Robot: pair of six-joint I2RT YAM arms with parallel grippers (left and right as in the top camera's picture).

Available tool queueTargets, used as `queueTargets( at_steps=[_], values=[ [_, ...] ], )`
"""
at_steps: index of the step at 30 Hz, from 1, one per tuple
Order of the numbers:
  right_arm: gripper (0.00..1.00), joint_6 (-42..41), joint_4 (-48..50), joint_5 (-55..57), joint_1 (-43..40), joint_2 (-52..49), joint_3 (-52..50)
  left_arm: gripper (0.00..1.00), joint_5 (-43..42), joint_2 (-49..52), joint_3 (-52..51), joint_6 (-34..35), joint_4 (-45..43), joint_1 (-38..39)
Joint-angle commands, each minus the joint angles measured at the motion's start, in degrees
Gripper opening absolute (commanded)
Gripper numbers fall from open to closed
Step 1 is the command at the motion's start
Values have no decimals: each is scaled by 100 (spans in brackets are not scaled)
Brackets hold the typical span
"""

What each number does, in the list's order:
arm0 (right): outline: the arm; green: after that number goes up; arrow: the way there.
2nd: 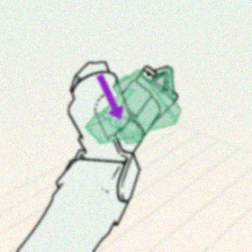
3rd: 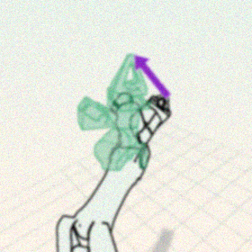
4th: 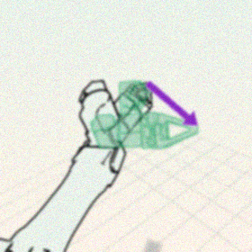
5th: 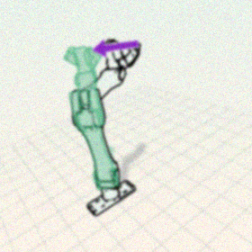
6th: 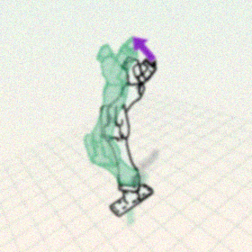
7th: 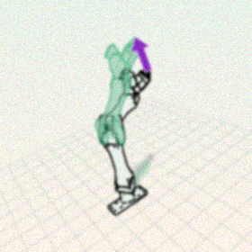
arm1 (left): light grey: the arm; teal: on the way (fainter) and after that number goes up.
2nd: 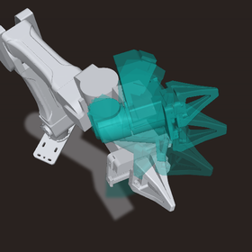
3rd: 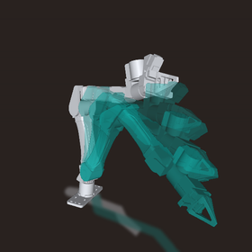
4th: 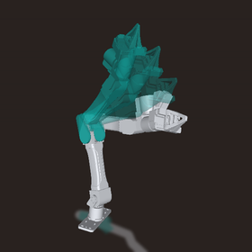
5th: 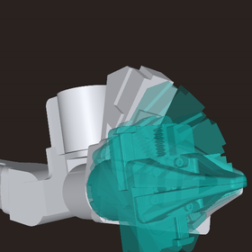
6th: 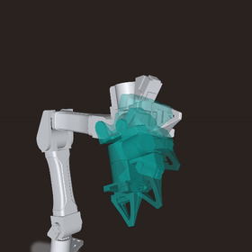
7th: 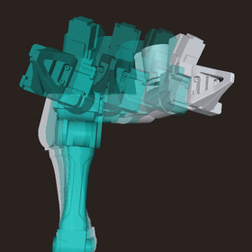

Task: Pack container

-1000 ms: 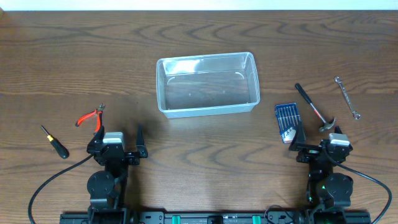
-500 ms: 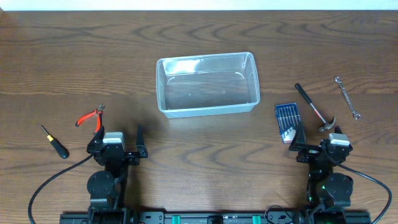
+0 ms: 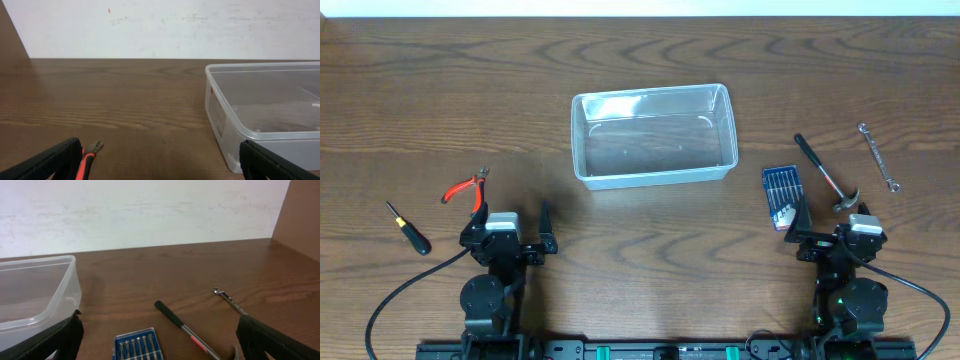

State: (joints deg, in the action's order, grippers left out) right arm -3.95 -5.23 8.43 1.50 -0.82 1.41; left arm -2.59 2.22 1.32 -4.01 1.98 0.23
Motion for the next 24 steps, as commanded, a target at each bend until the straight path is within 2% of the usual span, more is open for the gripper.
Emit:
queueTargets(
  at_steps=[1,20,22,24],
  values=[
    [99,-92,13,31,-44,52,-35,98,66,15,-109,70,205,24],
    [99,-184,-9,-146,-44,33,-35,98,68,17,-109,70,203,24],
    [99,-420,-31,-365,-44,-31,-35,98,68,17,-109,70,203,22],
    [99,-1193,-37,-608,-46,-149,-35,98,66,17,-109,87,203,22]
  ],
)
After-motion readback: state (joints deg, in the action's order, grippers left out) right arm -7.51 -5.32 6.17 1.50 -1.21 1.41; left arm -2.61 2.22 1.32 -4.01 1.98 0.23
